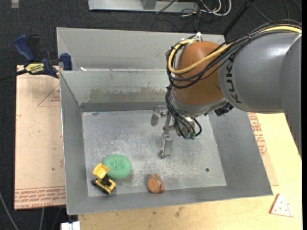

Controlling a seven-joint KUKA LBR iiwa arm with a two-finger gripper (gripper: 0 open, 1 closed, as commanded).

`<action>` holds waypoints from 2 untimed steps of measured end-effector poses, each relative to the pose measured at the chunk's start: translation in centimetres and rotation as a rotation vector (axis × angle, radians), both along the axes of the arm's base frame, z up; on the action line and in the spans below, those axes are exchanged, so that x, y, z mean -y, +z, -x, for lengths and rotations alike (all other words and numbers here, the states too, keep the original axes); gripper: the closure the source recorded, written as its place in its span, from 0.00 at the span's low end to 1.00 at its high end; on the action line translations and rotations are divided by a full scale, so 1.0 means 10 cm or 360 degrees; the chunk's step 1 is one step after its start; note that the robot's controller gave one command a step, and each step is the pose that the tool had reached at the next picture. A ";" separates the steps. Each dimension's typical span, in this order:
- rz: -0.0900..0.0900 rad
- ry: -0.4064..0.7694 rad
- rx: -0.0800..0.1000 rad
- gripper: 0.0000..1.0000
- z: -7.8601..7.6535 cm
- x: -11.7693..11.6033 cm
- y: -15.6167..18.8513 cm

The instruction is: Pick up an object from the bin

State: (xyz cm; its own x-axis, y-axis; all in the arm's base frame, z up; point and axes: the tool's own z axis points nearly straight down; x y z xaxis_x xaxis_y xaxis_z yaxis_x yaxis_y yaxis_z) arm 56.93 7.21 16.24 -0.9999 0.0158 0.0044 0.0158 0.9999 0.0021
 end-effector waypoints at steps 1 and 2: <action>0.0000 0.0167 0.0007 0.00 -0.48 0.17 0.07; 0.0003 0.0236 0.0018 0.00 -0.24 -0.02 -0.11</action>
Offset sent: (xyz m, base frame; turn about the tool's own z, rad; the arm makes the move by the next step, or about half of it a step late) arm -0.0672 0.0581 -0.0509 0.0051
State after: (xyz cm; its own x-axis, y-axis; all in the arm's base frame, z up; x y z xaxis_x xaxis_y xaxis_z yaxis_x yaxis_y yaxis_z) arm 59.28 7.45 15.09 -0.9912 -0.1320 -0.0068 -0.1320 0.9912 -0.0006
